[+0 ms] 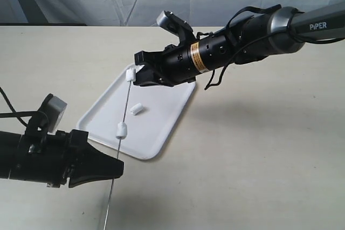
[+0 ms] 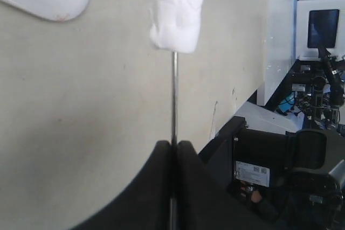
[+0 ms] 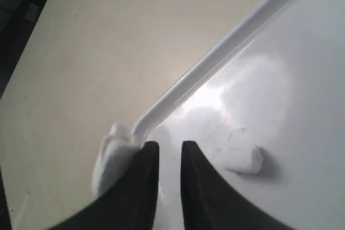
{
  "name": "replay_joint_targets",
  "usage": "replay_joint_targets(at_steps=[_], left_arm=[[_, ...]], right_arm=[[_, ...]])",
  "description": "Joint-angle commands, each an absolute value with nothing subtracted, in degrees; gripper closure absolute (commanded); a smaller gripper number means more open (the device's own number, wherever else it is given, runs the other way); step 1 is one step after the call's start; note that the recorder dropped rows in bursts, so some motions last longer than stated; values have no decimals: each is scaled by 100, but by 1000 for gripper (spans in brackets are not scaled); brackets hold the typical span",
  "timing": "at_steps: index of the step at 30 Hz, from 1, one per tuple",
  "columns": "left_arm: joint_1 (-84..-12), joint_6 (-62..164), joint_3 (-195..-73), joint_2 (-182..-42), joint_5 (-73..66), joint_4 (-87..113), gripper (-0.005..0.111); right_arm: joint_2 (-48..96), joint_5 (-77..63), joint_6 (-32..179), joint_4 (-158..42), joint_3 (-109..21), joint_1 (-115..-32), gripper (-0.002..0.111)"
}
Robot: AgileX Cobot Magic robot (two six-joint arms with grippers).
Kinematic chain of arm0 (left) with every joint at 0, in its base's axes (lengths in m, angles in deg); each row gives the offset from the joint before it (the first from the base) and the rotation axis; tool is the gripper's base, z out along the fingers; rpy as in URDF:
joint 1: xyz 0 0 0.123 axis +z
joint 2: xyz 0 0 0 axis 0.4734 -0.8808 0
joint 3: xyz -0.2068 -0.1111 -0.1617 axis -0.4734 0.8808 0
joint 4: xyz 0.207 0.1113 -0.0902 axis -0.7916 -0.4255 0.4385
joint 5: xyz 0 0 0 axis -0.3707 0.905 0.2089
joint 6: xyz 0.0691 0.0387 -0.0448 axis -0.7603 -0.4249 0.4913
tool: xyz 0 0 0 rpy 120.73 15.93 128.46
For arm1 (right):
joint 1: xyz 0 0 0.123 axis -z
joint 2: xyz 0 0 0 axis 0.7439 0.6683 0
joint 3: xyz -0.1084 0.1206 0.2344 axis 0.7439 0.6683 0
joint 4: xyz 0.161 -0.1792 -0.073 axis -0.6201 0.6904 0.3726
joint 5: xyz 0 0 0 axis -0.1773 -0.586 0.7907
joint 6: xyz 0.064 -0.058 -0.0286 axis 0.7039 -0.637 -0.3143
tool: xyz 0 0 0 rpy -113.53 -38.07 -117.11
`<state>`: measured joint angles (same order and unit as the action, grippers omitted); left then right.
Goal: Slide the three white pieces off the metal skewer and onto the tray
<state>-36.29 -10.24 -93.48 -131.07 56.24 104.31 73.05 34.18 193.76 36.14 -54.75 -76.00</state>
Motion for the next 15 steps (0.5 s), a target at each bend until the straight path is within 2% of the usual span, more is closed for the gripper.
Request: replay_joint_targets(at_steps=[1,9,15], left_arm=[[-3616,-1079,-9307,-13097,5789,10381,107],[-3616,-1032,-9146,-13097,5777,10300,107],[-3616,-1043,-9036,-13097,5546,10367,107]], right_arm=[[7303,2966,19509,3583,-5511,-7609,93],[7303,2460,19509,3554,-5511,-7609,93],[7303,2731,19422,3590,-5511,-7609,93]])
